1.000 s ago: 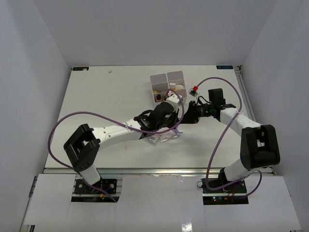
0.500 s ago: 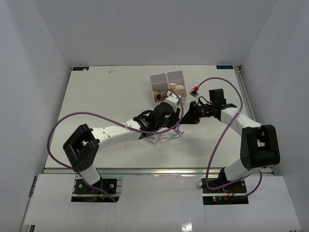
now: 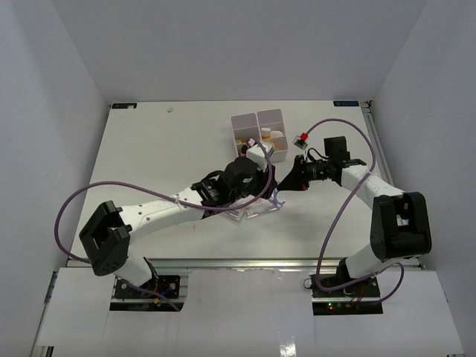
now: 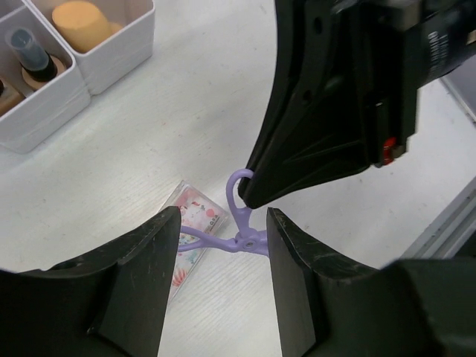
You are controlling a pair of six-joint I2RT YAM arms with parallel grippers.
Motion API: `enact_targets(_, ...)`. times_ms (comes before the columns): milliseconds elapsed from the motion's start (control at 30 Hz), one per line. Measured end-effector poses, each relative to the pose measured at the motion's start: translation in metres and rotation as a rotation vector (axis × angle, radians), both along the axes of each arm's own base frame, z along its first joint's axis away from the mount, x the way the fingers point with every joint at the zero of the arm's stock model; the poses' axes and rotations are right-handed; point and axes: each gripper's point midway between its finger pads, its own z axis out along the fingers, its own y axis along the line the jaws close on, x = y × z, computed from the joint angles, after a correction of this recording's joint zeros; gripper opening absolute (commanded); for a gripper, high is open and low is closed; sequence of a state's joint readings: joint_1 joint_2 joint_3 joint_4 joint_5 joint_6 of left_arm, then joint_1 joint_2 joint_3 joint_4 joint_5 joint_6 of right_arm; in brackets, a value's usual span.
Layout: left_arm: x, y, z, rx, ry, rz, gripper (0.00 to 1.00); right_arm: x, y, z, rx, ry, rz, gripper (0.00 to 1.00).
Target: Organize the makeup
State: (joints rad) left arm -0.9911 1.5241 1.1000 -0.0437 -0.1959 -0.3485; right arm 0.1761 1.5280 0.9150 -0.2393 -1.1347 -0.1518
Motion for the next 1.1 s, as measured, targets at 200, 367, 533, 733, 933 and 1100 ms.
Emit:
enact_targets(200, -0.004, 0.005, 0.026, -0.046, -0.036, -0.004, 0.67, 0.003, -0.001, -0.001, -0.016, -0.016, -0.005, 0.09)
enact_targets(367, -0.014, 0.024, 0.03, -0.022, -0.035, 0.001, 0.8, 0.016, -0.001, 0.004, -0.075, -0.091, -0.015, 0.09)
enact_targets(533, -0.04, 0.079, 0.065, -0.067, -0.046, 0.042, 0.87, 0.051, 0.014, 0.034, -0.19, -0.325, -0.012, 0.09)
enact_targets(733, -0.077, 0.161, 0.098, -0.207, -0.105, 0.137, 0.92, 0.115, 0.036, 0.096, -0.268, -0.652, -0.037, 0.08)
enact_targets(933, -0.09, 0.201, 0.066, -0.154, -0.084, 0.215, 0.93, 0.181, 0.042, 0.117, -0.356, -0.8, -0.094, 0.08)
enact_targets(1100, -0.091, 0.211, 0.046, -0.09, -0.061, 0.242, 0.93, 0.219, 0.045, 0.118, -0.408, -0.89, -0.104, 0.08)
